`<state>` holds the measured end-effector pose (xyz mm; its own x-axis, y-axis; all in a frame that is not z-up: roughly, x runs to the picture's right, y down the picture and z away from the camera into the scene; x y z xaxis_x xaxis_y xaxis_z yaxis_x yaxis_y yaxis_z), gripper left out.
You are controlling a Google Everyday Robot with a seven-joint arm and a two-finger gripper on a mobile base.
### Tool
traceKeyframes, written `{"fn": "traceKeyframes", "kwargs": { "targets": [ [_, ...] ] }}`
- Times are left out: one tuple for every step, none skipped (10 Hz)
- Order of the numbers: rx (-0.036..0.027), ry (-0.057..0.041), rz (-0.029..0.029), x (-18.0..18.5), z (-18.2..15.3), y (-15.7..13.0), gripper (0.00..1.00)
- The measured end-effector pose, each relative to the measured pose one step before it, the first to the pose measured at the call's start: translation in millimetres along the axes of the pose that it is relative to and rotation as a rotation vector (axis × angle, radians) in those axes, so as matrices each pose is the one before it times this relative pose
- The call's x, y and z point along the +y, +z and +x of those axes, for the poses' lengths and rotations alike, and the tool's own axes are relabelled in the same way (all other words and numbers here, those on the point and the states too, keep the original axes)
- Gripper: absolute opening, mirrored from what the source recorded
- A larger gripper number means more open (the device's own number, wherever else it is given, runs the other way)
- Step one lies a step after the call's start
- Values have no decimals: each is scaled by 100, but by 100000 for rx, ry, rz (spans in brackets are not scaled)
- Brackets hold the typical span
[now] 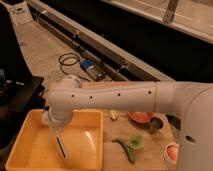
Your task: Wipe tray with brush
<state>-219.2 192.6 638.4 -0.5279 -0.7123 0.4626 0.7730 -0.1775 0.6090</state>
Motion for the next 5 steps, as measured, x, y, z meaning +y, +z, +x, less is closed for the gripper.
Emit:
{"fn": "traceKeyframes", "kwargs": {
  "targets": [
    [-3588, -3282, -2139, -148, -591, 1078, 0],
    [-3109, -2482, -1842, 137, -189, 1185, 0],
    [-2720, -2247, -1036, 157, -31, 1120, 0],
    [-1898, -1682, -77, 273, 90, 786, 0],
    [-845, -1013, 559, 52, 132, 491, 0]
  ]
}}
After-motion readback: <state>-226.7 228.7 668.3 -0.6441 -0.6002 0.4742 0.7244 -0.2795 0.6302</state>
